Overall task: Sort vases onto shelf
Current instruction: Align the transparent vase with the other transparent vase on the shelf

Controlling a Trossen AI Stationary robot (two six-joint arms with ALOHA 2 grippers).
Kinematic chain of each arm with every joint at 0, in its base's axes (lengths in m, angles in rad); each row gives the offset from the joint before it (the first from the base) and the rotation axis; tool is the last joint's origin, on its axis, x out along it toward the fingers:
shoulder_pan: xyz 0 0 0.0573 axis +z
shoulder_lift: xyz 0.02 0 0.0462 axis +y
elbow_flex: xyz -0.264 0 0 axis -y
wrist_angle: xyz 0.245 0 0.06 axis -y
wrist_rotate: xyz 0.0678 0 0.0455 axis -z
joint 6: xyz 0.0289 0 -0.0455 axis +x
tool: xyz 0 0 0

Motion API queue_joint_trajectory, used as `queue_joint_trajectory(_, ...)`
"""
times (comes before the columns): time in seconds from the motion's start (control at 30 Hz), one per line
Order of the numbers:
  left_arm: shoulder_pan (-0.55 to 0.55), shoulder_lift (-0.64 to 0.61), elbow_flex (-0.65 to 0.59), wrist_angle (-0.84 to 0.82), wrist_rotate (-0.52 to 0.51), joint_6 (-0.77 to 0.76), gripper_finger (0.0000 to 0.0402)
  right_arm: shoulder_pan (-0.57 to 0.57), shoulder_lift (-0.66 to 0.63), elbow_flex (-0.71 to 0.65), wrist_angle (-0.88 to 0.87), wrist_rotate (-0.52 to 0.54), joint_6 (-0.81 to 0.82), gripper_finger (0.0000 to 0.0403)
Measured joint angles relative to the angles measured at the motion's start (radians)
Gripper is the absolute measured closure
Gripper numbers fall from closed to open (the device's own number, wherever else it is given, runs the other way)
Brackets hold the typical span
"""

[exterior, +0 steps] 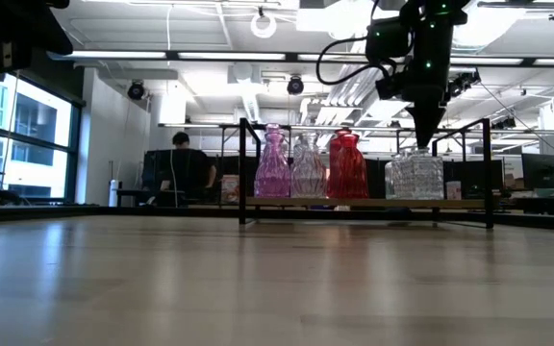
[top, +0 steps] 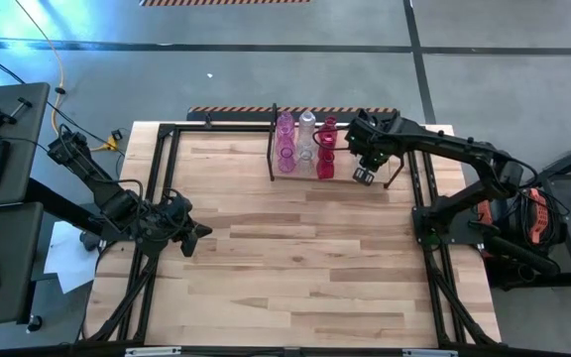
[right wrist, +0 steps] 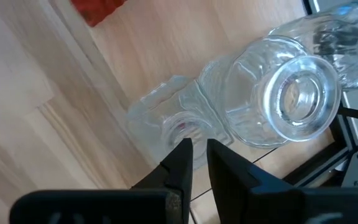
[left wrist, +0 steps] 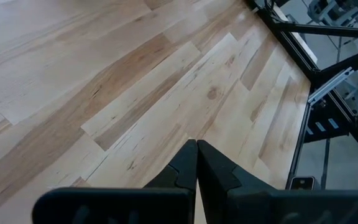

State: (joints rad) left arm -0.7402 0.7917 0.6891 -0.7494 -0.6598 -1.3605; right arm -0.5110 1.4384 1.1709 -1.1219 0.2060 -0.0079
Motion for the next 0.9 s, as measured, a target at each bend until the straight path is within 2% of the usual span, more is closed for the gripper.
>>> queue_joint_trajectory(0.9,0.0,0.0,0.0,0.0,0.001,-0.001,0.0401,0.0,0.002,-0.002,-0.003,0.038,0.029,0.0355)
